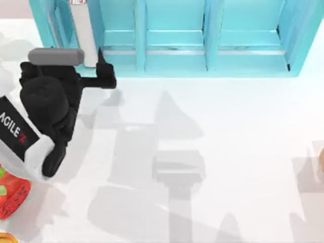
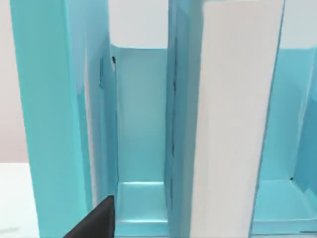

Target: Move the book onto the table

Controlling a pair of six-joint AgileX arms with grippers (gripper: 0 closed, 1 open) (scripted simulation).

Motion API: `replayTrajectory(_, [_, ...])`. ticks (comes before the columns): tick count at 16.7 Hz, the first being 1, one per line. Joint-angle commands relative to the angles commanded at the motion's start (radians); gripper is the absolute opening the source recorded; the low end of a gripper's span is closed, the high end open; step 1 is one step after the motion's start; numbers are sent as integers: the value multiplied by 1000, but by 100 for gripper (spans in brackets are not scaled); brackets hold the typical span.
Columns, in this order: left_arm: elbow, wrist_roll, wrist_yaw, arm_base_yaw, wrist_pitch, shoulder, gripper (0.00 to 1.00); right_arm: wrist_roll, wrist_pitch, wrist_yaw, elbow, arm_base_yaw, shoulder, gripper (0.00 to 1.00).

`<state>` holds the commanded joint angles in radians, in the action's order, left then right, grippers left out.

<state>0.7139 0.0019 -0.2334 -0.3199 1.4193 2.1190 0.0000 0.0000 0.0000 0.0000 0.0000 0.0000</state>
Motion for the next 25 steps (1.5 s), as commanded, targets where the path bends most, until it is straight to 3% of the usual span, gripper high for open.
replayTrajectory(4, [35,17,-17,-5,85,126,100,0,0,0,0,0,0,100])
replayTrajectory(11, [48,17,-15,-2,77,133,100,0,0,0,0,0,0,100])
replayTrajectory(20, [431,16,34,46,-154,281,100,0,0,0,0,0,0,100])
replayTrajectory(25, [492,15,43,55,-199,301,100,0,0,0,0,0,0,100])
